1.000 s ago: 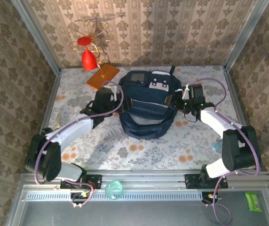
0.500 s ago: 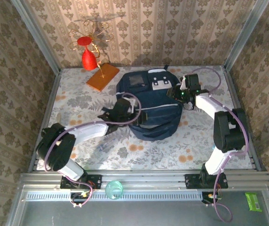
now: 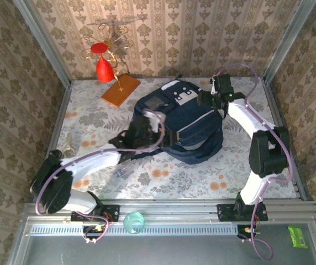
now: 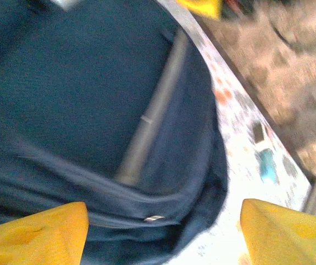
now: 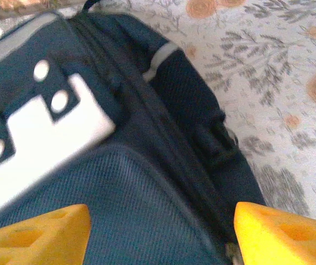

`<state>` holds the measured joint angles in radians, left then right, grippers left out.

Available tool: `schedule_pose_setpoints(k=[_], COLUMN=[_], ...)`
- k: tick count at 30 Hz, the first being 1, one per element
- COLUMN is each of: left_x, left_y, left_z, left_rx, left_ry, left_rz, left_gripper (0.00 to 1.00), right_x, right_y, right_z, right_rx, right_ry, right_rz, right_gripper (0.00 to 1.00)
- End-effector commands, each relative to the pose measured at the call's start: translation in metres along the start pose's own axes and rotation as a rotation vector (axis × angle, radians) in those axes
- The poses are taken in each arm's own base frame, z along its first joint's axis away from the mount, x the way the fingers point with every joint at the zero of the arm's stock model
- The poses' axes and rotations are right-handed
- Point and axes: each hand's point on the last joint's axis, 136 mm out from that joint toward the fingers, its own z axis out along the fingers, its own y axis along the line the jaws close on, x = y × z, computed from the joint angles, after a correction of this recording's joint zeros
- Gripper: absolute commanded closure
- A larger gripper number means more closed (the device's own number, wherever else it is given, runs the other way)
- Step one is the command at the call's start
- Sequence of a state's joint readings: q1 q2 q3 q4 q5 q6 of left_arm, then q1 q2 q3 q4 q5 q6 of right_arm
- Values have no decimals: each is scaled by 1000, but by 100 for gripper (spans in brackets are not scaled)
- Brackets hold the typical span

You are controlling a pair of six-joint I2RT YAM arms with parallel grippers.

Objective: Pack books, pencil case, and school supplies into a backpack

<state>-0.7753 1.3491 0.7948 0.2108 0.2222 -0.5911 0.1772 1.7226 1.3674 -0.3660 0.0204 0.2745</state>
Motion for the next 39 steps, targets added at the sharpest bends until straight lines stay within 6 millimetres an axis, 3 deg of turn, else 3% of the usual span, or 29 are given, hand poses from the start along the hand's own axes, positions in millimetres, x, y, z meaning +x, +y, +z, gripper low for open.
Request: schedule_pose_setpoints(k=[1, 5, 9, 15, 28, 32, 35, 39], left_x=[-7, -27, -38, -41, -21, -15, -7, 1], left_y=[68, 99, 120, 128, 140, 140, 130, 117], left_z=[-20, -29, -13, 22, 62, 71, 75, 72], left_rx=[-179, -206, -201, -162, -157, -140, -105, -101], left_ry=[-73, -108, -75, -20, 51, 62, 53, 25], left_rz=[-133, -199, -240, -271, -312, -327, -343, -355], left_gripper=[25, 21, 18, 18, 43, 59, 71, 80], right_x=[16, 65, 106, 133, 111, 101, 90, 71], right_y=[1, 31, 40, 37, -6, -20, -30, -25], right_z=[-42, -66, -82, -69, -26, -18, -20, -38], right_rx=[65, -62, -174, -192, -59, 4, 68, 61], right_ry=[-28, 8, 48, 97, 74, 74, 74, 35], right_rz=[-75, -87, -27, 21, 54, 28, -2, -13], right_gripper=[27, 26, 28, 34, 40, 40, 40, 40])
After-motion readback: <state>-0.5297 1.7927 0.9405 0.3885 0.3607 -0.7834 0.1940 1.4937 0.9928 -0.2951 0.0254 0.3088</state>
